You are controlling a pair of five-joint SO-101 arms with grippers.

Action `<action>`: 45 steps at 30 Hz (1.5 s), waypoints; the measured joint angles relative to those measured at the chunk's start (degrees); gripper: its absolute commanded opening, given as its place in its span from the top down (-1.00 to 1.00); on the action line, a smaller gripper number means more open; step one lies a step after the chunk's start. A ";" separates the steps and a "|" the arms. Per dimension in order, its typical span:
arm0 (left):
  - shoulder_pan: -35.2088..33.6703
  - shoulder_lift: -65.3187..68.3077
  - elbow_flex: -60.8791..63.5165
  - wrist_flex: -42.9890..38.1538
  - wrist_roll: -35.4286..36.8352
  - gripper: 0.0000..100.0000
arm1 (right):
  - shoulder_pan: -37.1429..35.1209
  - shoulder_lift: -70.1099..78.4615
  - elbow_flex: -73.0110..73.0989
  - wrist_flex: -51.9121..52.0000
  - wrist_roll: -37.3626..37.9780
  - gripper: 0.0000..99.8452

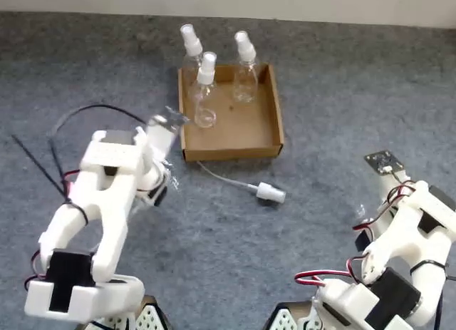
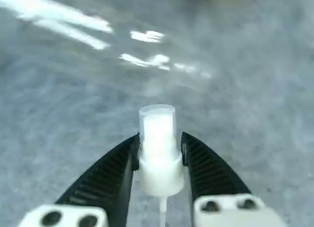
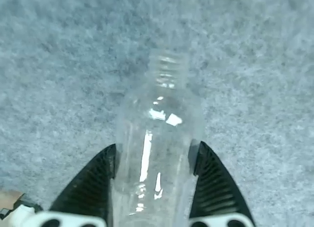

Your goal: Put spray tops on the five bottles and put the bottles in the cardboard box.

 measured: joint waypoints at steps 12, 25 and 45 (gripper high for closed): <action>1.58 -0.18 4.40 -0.70 -1.32 0.75 | 0.18 0.09 0.26 0.26 0.09 0.69; 2.11 -1.32 14.95 -12.75 -1.32 0.98 | 0.18 0.09 0.26 0.26 -2.02 0.69; 3.52 -2.81 18.81 -16.53 7.12 0.99 | -3.60 0.18 -1.49 0.26 -9.67 0.43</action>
